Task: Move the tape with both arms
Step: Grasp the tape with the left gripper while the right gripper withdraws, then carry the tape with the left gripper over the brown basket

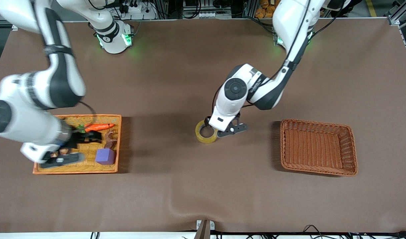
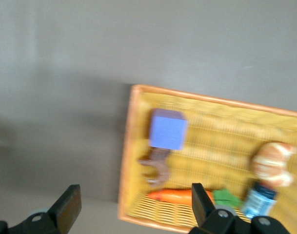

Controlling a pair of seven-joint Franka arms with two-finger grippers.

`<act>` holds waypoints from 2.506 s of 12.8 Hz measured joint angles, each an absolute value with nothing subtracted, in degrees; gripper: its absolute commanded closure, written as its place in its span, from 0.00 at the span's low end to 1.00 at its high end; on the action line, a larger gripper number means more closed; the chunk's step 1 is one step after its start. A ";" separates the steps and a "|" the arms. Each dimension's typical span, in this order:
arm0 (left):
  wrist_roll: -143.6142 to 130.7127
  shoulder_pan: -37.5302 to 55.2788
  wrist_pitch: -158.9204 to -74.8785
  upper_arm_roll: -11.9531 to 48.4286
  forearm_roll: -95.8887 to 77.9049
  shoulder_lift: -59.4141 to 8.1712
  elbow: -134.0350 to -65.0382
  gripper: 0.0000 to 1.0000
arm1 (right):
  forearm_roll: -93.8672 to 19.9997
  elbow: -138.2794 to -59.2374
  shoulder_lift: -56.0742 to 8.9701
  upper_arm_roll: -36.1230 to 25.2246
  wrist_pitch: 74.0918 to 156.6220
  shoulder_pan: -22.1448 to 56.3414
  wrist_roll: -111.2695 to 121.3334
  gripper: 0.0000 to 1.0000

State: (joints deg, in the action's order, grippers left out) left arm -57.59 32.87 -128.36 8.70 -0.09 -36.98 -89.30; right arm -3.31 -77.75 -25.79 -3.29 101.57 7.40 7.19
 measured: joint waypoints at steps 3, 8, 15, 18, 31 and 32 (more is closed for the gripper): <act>-59.33 34.07 -130.98 8.51 -0.08 -40.21 -89.28 0.05 | -3.33 -80.48 -18.94 -3.23 101.43 5.06 8.21 0.00; -59.33 34.03 -133.87 8.10 -0.08 -43.35 -89.15 0.96 | -3.23 -90.50 -2.91 -3.25 99.59 3.48 6.72 0.00; -59.29 32.30 -135.05 7.53 0.31 -41.92 -87.61 1.00 | 0.46 -93.53 2.70 -2.60 95.44 2.17 -3.39 0.00; -53.81 25.37 -130.87 7.27 0.60 -34.98 -87.90 1.00 | 1.18 -93.53 2.70 -2.99 94.27 1.39 0.42 0.00; 4.77 -5.37 -115.89 7.24 0.76 -30.84 -92.48 1.00 | -0.12 -93.42 2.70 -2.99 91.54 0.33 2.39 0.00; 5.59 -6.05 -115.93 7.27 0.76 -31.86 -92.58 1.00 | -0.25 -93.41 2.70 -3.02 91.54 0.33 2.39 0.00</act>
